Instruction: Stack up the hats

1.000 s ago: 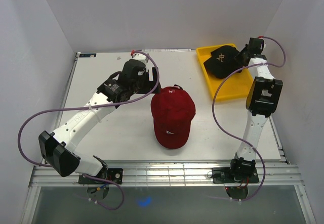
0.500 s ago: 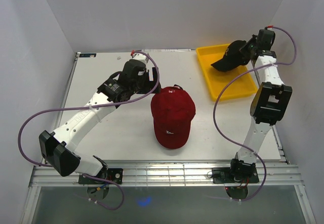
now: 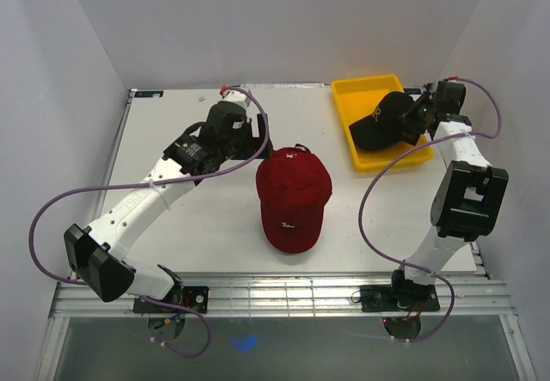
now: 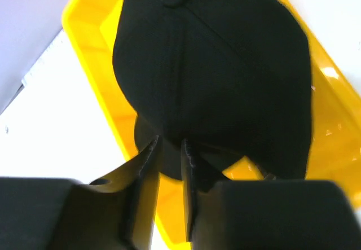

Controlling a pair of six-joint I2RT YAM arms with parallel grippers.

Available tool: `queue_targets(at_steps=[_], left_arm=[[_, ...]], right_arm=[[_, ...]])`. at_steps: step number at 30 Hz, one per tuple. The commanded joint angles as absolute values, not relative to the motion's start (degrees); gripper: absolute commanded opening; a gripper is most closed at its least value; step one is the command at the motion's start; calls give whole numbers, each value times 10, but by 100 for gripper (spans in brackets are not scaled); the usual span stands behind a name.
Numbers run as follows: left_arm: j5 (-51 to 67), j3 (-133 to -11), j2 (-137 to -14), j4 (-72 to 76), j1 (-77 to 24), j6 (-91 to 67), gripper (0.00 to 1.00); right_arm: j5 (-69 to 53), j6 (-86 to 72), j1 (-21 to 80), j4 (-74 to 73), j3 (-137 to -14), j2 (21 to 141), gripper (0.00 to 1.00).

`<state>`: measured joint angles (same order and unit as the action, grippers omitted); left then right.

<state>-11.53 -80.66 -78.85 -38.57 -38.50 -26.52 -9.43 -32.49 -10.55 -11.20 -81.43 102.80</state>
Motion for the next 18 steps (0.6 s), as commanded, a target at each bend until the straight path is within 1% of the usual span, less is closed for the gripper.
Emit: queue_targets(at_steps=[1,2,3,5,6,8,10,14,18], left_arm=[[-114,-803,-759,-382,-387,-270,98],[-113,-802,-759,-381,-386,-269,98],[-113,-801,-758,-382,-387,-269,98],[-112,-799,-757,-381,-387,-269,98],[-111,-797,-756,-380,-387,-269,98],[-110,-798,-753,-379,-387,-267,98],[-111,-800,-752,-380,-387,-266,98],[-112,-802,-751,-381,-387,-263,98],[-112,-802,-752,-383,-386,-259,98]], right_arm=[[-106,-310,-107,-98,-770,972,38],[-102,-308,-106,-106,-765,956,45],[-98,-306,-107,-105,-759,946,56],[-79,-302,-107,-109,-762,927,61],[-71,-301,-107,-112,-771,925,65],[-54,-299,-108,-125,-794,931,66],[-30,-295,-108,-145,-838,944,69],[19,-299,-114,-176,-915,1015,70],[7,-294,-123,-186,-983,1095,71]])
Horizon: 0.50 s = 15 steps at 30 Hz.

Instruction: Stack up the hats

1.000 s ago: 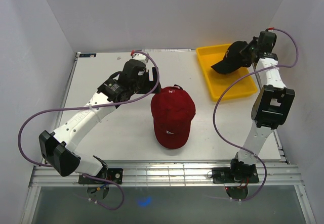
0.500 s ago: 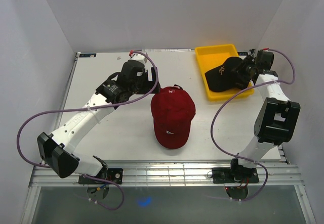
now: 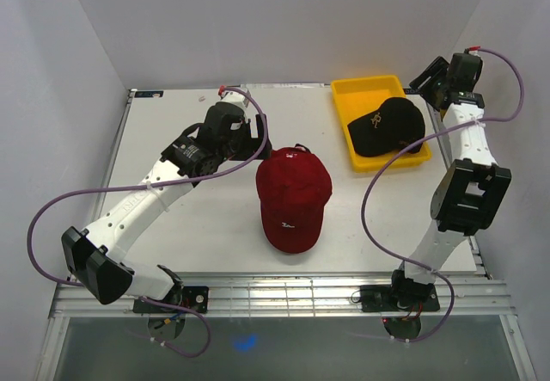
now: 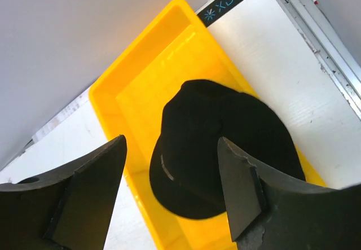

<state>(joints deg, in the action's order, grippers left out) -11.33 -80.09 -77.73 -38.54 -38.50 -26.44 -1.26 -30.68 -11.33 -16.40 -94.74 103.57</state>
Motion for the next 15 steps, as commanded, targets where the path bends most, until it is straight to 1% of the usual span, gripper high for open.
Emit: queue_targets(at_steps=[1,5,8,10,15], left_arm=[[-112,-802,-751,-384,-387,-258,98],[-115,-805,-755,-388,-387,-251,98],[-119,-808,-758,-388,-386,-247,98],[-119,-810,-763,-388,-387,-246,98],[-115,-812,-770,-388,-387,-246,98]], right_arm=[[-16,-286,-124,-187,-1013,1112,72],[-49,-266,-129,-213,-1098,1202,75],[-75,-262,-129,-232,-1138,1236,75],[-82,-260,-128,-234,-1139,1244,75],[-79,-252,-129,-215,-1093,1228,72]])
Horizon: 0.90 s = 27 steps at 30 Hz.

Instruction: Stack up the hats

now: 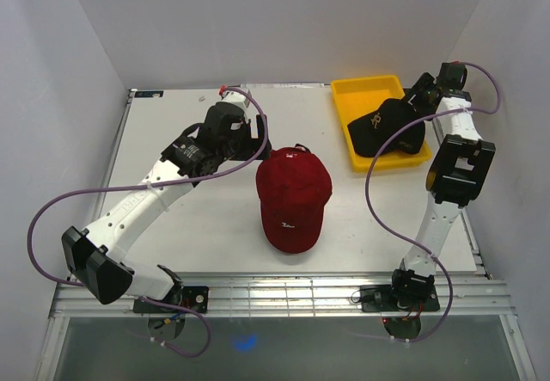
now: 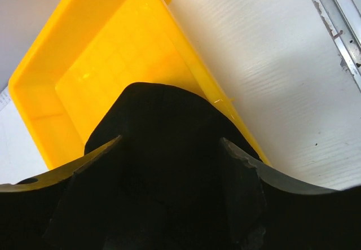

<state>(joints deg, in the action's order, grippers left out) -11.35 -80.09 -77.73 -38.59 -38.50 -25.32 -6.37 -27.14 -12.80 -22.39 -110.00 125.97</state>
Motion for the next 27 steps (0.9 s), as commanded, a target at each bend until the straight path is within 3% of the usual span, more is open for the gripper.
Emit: queue_targets(at_steps=[1,6,11,13,27], left_arm=[[-115,-812,-772,-387,-386,-246,98],[-113,-813,-774,-385,-386,-247,98],[-116,-810,-774,-385,-387,-248,98],[-118,-810,-773,-385,-387,-247,98],[-128,-809,-773,-391,-387,-248,98]], right_arm=[[-77,-251,-129,-213,-1086,1222,70],[-82,-253,-129,-210,-1085,1215,38],[-90,-259,-129,-212,-1099,1204,14],[-95,-261,-129,-213,-1107,1194,9],[-143,-263,-130,-209,-1130,1075,8]])
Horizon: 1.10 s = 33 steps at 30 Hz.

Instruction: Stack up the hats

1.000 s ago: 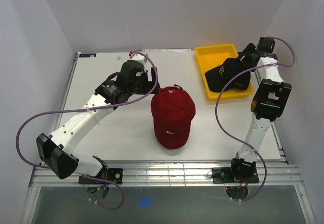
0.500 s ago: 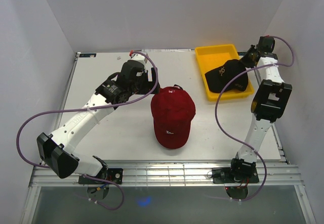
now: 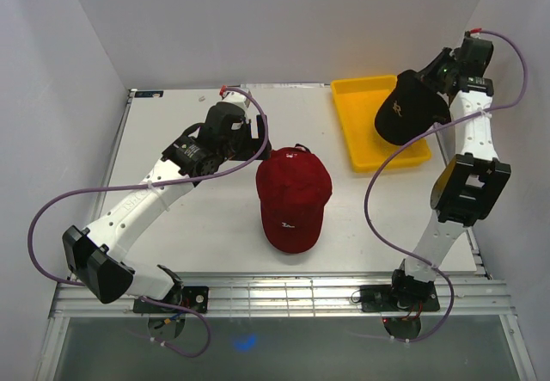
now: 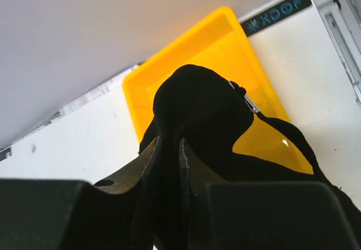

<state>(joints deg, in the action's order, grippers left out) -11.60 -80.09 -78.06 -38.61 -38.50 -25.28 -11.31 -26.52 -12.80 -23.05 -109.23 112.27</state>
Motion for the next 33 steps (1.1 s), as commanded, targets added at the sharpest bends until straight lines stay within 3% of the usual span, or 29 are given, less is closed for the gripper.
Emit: queue_targets(at_steps=[1,6,24,27,33], left_arm=[[-129,-809,-773,-392,-387,-247,98],[-128,-823,-776,-398,-387,-247,98],[-140,-917,-752,-422,-387,-312,98],[-123,-936,-751,-424,-387,-325,98],[-97,-943,-729,-423,-386,-357,98]], right_arm=[[-158,-264,-132,-210,-1134,1063,8],[-216,-275,-132,-211,-1146,1021,8],[-502,-371,-125,-171,-992,745,8],[-526,-383,-99,-176,-988,718,8],[-436,-316,66,-317,-1064,722,8]])
